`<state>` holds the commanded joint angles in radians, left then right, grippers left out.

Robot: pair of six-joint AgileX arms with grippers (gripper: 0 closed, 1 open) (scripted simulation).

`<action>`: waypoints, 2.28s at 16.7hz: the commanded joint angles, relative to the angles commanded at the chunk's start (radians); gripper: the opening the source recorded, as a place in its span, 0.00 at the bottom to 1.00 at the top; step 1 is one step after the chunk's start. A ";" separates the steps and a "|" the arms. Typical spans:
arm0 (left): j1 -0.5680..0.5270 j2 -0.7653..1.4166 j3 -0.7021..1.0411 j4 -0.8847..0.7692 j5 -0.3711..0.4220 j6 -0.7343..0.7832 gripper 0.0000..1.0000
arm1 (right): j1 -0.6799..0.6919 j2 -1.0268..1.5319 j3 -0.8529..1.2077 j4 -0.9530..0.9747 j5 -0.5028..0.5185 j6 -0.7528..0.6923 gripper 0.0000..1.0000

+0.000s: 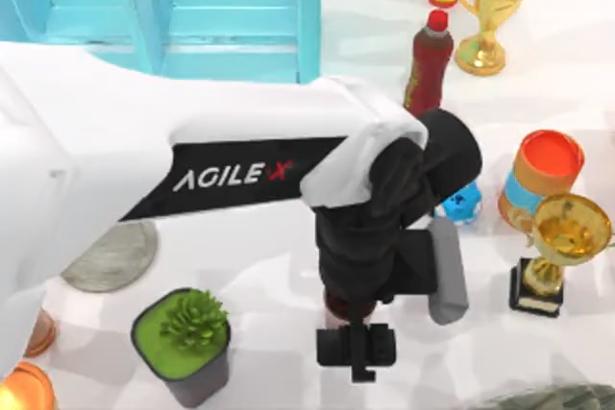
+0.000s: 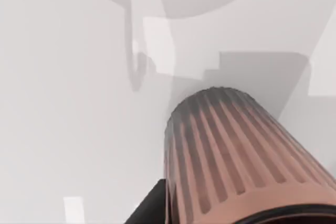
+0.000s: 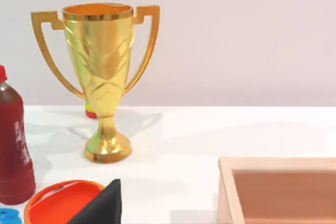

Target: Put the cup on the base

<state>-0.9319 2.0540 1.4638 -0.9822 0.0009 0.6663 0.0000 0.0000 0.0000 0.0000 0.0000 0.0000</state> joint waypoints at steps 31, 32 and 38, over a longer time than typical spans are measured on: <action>0.667 -0.139 0.044 -0.216 0.036 -0.746 0.00 | 0.000 0.000 0.000 0.000 0.000 0.000 1.00; 0.703 -0.151 0.046 -0.226 0.039 -0.783 0.00 | 0.000 0.000 0.000 0.000 0.000 0.000 1.00; 0.743 -0.163 0.046 -0.235 0.042 -0.823 0.00 | 0.000 0.000 0.000 0.000 0.000 0.000 1.00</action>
<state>-0.1889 1.8911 1.5103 -1.2174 0.0431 -0.1564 0.0000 0.0000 0.0000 0.0000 0.0000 0.0000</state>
